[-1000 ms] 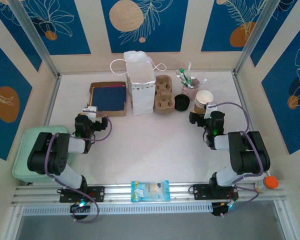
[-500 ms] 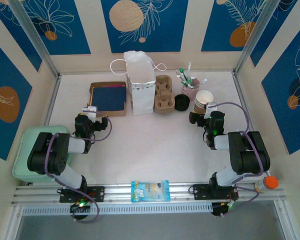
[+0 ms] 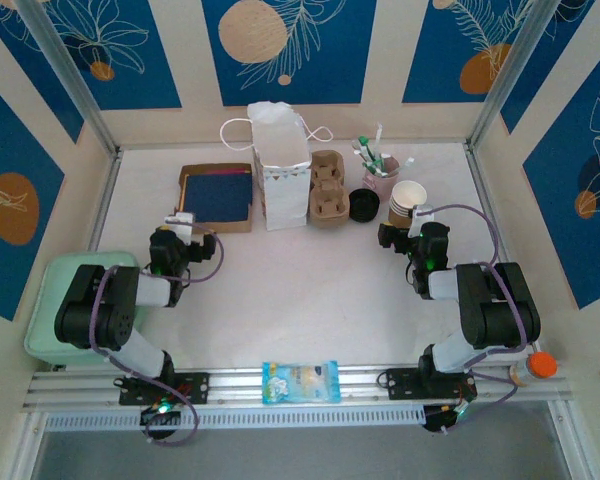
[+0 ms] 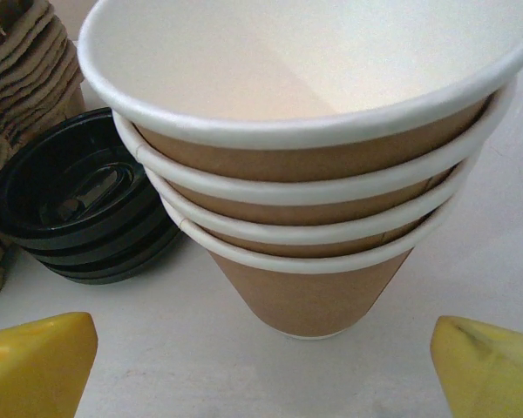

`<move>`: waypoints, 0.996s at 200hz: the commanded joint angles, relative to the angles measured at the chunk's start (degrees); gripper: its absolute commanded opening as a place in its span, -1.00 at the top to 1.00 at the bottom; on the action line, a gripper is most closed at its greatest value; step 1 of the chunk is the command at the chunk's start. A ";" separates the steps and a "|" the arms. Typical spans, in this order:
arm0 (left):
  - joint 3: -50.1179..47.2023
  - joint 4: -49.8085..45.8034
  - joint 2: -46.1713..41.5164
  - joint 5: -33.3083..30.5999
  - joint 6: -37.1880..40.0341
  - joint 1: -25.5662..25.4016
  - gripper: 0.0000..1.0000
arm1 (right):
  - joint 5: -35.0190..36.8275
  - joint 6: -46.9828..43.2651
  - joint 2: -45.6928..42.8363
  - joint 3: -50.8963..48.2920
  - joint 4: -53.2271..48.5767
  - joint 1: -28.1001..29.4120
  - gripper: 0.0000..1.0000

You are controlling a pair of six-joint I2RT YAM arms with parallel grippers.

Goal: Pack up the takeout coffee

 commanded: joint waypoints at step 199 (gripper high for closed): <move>3.30 -13.45 -10.44 -9.35 -0.70 -2.76 -0.99 | 6.55 0.55 -13.82 4.54 -15.96 2.84 -0.98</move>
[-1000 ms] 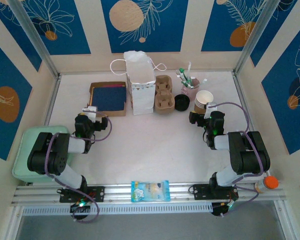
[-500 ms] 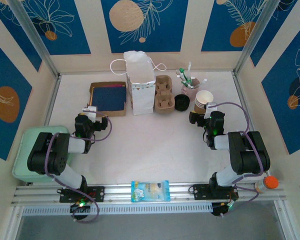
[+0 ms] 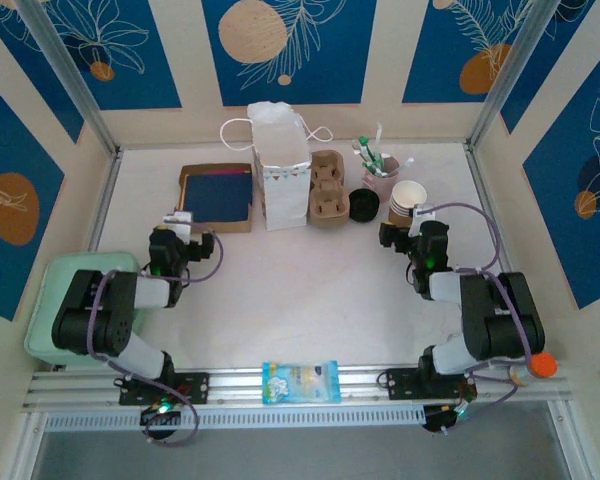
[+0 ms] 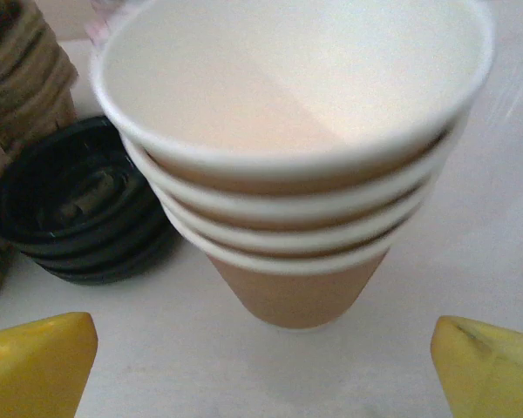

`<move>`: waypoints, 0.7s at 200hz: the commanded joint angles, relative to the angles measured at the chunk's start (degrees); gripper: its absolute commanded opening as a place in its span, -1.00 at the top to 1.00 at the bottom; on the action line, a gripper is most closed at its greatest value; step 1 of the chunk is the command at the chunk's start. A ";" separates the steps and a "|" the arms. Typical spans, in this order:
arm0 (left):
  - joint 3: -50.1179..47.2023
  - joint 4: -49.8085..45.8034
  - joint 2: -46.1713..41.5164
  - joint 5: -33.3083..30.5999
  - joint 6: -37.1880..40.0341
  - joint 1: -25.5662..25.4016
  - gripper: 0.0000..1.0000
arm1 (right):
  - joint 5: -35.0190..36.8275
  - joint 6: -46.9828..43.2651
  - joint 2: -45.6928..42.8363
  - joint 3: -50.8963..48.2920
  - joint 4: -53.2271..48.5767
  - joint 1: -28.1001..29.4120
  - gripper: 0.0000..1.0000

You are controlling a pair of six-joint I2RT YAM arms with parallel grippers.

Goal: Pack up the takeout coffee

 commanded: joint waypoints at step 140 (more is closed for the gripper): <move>14.77 -56.10 -27.61 -2.83 -23.05 -4.80 -0.99 | -11.02 29.10 -28.98 9.43 -46.22 -4.43 -0.98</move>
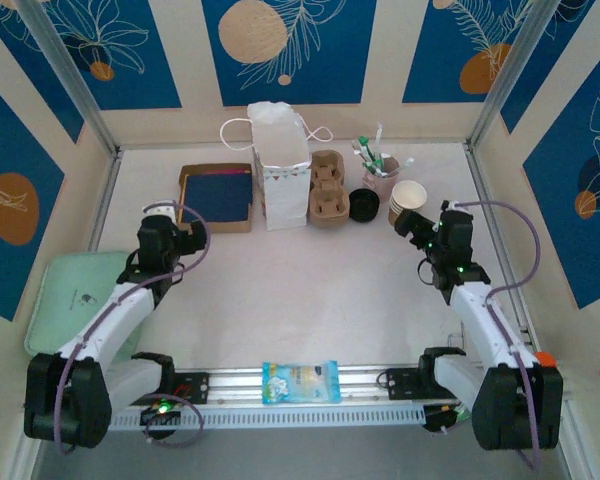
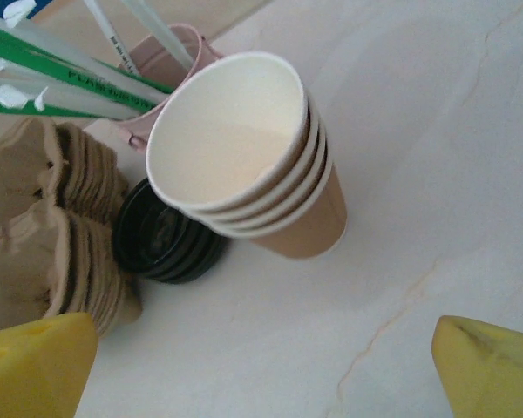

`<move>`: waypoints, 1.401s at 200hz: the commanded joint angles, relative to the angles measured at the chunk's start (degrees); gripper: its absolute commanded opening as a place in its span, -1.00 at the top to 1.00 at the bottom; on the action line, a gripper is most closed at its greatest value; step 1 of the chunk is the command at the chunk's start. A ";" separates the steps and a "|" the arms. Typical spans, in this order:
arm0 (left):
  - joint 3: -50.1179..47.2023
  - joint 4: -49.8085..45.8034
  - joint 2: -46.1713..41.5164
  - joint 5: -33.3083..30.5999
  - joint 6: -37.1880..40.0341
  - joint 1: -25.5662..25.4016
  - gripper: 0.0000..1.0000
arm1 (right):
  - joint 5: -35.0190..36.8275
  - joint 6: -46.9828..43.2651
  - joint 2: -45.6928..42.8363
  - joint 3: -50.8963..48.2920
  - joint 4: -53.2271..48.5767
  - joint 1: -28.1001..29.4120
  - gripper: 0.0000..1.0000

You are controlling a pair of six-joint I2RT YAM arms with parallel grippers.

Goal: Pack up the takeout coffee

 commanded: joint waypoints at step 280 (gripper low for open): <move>-2.41 -19.44 -12.41 8.90 -17.47 -17.47 -0.94 | -8.03 -4.17 15.11 33.80 -36.33 -0.39 -0.52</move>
